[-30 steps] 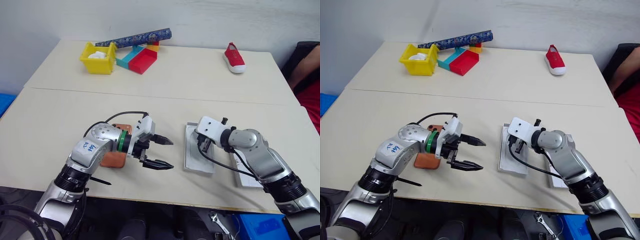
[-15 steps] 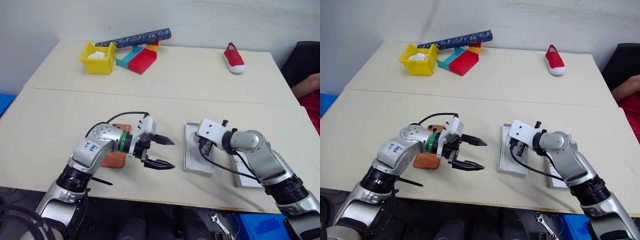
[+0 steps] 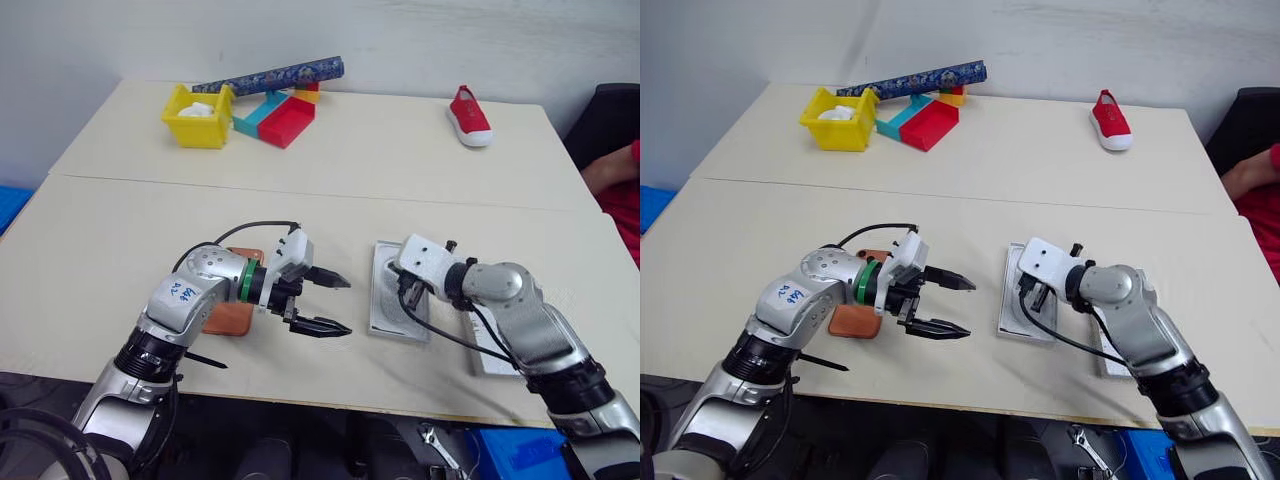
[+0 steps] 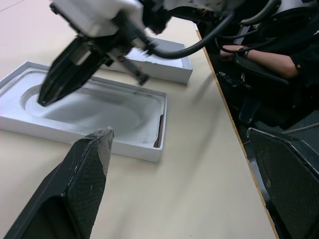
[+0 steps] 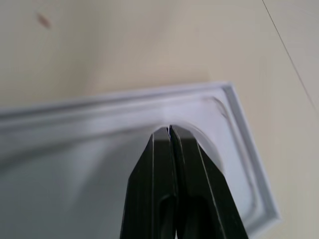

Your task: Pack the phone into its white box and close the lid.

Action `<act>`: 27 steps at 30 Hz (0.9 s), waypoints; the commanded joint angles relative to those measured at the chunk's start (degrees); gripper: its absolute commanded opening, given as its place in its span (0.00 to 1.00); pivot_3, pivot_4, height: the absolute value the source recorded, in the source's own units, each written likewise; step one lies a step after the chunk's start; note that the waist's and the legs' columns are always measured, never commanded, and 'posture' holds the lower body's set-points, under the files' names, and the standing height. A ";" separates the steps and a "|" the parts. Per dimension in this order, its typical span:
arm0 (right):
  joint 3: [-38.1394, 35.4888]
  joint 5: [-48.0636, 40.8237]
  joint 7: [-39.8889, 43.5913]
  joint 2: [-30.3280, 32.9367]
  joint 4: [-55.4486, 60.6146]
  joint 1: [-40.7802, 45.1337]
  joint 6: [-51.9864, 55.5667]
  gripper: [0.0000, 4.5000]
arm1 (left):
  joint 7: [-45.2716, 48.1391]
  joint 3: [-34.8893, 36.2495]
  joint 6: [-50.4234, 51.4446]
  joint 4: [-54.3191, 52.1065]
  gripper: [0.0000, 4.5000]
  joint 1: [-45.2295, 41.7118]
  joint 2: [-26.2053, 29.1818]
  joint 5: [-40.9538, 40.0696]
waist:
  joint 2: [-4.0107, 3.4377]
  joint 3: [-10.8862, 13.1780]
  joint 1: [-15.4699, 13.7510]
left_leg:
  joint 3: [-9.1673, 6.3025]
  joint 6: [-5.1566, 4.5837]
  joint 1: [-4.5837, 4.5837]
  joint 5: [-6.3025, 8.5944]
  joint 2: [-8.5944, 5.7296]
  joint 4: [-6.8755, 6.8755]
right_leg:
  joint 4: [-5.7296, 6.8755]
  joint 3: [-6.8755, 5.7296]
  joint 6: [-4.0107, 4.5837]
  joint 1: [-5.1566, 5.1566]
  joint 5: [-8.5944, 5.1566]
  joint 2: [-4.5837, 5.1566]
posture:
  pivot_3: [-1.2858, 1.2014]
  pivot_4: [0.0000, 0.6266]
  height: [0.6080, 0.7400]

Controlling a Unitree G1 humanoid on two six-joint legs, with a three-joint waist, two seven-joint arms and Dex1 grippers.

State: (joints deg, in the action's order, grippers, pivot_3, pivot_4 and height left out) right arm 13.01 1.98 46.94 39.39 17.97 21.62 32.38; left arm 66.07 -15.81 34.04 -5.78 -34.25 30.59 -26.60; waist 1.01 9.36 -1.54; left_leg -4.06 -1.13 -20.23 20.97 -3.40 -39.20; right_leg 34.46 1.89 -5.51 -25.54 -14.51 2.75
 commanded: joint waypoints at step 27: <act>-12.87 -17.03 9.51 8.71 16.54 -13.66 -4.46 0.00 | 0.26 5.12 2.40 -2.97 1.00 1.60 3.45 -1.67 | 0.03 -0.02 0.35 | 0.05 0.03 0.11 -0.03 0.01 -0.02 | 0.10 0.06 0.00 0.05 0.00 -0.01 | 0.52 0.24 1.00</act>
State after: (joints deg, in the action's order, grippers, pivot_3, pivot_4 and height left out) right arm 3.07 -11.40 55.43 47.44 31.76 7.75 26.59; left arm 66.88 -13.56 35.63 -6.82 -33.04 32.80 -26.99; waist 1.04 9.35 -1.19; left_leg -4.02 -1.09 -20.11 20.94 -3.36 -39.21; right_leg 34.56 1.95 -5.50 -25.49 -14.51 2.73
